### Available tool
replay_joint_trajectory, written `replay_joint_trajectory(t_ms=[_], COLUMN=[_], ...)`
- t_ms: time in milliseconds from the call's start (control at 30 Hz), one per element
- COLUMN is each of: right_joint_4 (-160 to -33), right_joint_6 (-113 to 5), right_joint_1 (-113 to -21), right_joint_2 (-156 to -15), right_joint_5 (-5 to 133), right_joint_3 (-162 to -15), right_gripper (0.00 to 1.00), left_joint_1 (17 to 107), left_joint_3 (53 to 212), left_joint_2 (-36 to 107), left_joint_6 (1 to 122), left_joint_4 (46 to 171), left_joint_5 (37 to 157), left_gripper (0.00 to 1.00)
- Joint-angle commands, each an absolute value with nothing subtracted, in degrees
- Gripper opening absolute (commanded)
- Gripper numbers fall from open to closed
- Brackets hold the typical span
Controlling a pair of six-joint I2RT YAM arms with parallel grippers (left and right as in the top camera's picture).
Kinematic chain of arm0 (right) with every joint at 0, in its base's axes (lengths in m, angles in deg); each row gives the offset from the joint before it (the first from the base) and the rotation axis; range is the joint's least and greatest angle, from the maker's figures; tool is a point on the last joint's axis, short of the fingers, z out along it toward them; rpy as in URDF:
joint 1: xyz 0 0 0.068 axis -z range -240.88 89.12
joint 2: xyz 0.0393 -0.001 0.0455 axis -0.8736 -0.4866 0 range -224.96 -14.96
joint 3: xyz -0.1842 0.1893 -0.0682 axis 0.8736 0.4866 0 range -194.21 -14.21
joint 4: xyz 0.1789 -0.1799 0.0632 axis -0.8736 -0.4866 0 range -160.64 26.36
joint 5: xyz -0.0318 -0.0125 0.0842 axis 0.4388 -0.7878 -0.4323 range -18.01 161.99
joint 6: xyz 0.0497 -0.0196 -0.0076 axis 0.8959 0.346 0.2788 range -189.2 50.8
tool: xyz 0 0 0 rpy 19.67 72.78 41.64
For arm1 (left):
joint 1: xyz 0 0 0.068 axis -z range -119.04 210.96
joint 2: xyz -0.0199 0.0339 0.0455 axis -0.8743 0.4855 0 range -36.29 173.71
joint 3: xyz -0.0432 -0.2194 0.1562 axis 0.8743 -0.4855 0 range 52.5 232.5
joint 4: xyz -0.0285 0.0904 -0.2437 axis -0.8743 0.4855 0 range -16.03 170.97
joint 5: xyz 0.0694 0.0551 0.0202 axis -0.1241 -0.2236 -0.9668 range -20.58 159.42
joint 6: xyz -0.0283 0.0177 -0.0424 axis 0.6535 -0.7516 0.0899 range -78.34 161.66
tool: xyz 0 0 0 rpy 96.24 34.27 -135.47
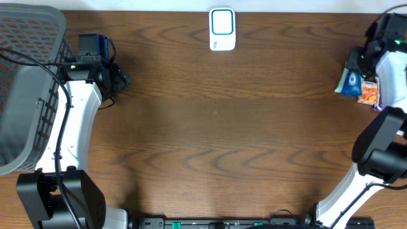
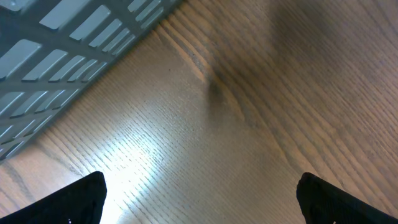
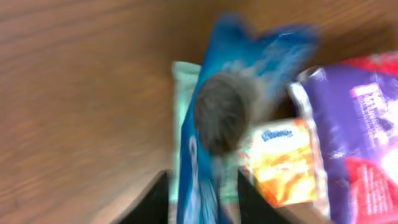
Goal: Scan the item barcode
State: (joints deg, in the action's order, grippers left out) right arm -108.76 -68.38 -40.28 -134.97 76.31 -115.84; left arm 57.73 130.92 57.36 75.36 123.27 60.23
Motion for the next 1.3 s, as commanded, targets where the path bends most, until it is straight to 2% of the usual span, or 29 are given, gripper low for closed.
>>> replay_joint_trajectory(t_ms=[0, 67, 200, 400, 533, 700, 800, 1000, 1200, 1233, 1267], right_joint_4=[-109.4, -110.0, -111.2, -115.0, -119.1, -127.2, -131.7, -129.3, -119.8, -117.1, -114.8], right_joint_6=[-69.9, -68.9, -65.7, -60.9, -60.9, -61.1, -61.6, -62.9, -63.1, -63.0, -62.7], right_joint_1=[-38.3, -37.7, -37.0, -37.0, -37.1, -38.3, -40.6, -48.9, -54.9, -55.7, -56.3], right_joint_2=[-136.8, -136.8, -135.4, -129.6, -123.7, -116.5, -112.8, -102.8, -88.4, -85.1, -82.3], right_joint_5=[77.9, 78.1, 78.1, 77.0, 70.2, 59.3, 59.0, 59.6, 61.8, 61.8, 61.7], right_joint_3=[-116.4, -116.4, -116.4, -116.4, -116.4, -116.4, -115.9, -106.8, -90.7, -87.0, -83.8], right_gripper=[0.52, 0.67, 0.84, 0.87, 0.87, 0.81, 0.75, 0.75, 0.84, 0.89, 0.99], left_joint_1=[57.6, 57.6, 57.6, 57.6, 57.6, 57.6, 57.6, 57.6, 57.6, 57.6, 57.6], left_joint_3=[130.9, 130.9, 130.9, 130.9, 130.9, 130.9, 130.9, 130.9, 130.9, 130.9, 130.9], left_joint_2=[57.6, 57.6, 57.6, 57.6, 57.6, 57.6, 57.6, 57.6, 57.6, 57.6, 57.6], left_joint_6=[76.0, 76.0, 76.0, 76.0, 76.0, 76.0, 76.0, 76.0, 76.0, 76.0, 76.0], left_joint_4=[123.4, 123.4, 123.4, 123.4, 123.4, 123.4, 123.4, 123.4, 123.4, 123.4, 123.4], left_joint_5=[59.5, 59.5, 59.5, 59.5, 59.5, 59.5, 59.5, 59.5, 59.5, 59.5, 59.5], left_gripper=[0.98, 0.98, 0.98, 0.98, 0.98, 0.98, 0.98, 0.98, 0.98, 0.98, 0.98])
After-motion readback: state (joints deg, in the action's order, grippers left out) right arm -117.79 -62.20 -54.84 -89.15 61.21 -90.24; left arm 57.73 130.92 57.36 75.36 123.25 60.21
